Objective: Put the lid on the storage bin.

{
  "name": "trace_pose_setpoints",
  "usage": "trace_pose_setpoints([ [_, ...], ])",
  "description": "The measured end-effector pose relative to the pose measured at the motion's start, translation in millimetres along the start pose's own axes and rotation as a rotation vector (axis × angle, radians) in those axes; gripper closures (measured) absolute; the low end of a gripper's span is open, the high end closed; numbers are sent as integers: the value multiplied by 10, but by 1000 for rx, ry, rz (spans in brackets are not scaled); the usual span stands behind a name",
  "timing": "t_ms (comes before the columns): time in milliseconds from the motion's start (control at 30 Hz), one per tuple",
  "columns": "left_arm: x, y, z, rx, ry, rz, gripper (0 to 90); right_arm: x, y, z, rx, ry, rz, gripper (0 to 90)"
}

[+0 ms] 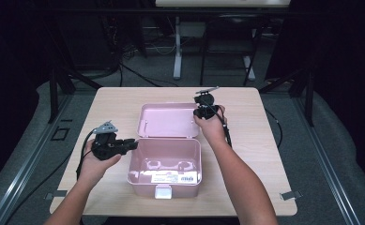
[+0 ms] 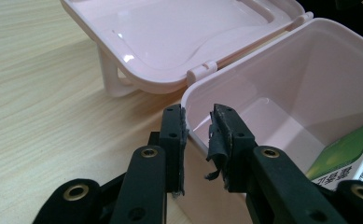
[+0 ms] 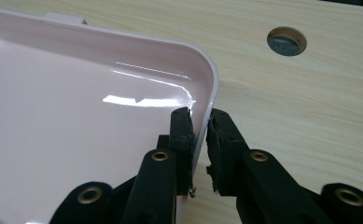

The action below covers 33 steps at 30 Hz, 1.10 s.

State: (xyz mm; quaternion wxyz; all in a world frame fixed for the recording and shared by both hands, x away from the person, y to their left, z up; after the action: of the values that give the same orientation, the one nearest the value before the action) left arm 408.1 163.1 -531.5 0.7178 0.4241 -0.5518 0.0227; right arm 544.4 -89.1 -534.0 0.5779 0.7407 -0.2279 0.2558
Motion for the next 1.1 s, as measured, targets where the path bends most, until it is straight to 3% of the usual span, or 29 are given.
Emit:
trace_pose_setpoints([
  [400, 0, -3, -2, 1, 7, 0, 745, 121, 224, -50, 17, 31, 79, 822],
  [833, 0, -5, 0, 2, 11, 0, 745, 175, 445, -91, 53, 24, 128, 837],
  [1100, -1, -4, -2, 2, 12, -1, 745, 185, 594, -127, 48, 57, 174, 841],
])
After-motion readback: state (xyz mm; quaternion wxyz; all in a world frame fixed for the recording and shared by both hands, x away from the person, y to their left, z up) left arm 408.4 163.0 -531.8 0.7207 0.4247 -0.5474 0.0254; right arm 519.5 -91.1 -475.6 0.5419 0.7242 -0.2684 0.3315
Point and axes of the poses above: each handheld gripper's, and its own axes: y roughly backward along the jaws, x roughly out of its top, z roughly to its right, the point moved 9 cm from there along -y, roughly forward along the jaws, and after that the axes turned 11 degrees about -y, right-handed, at the moved point
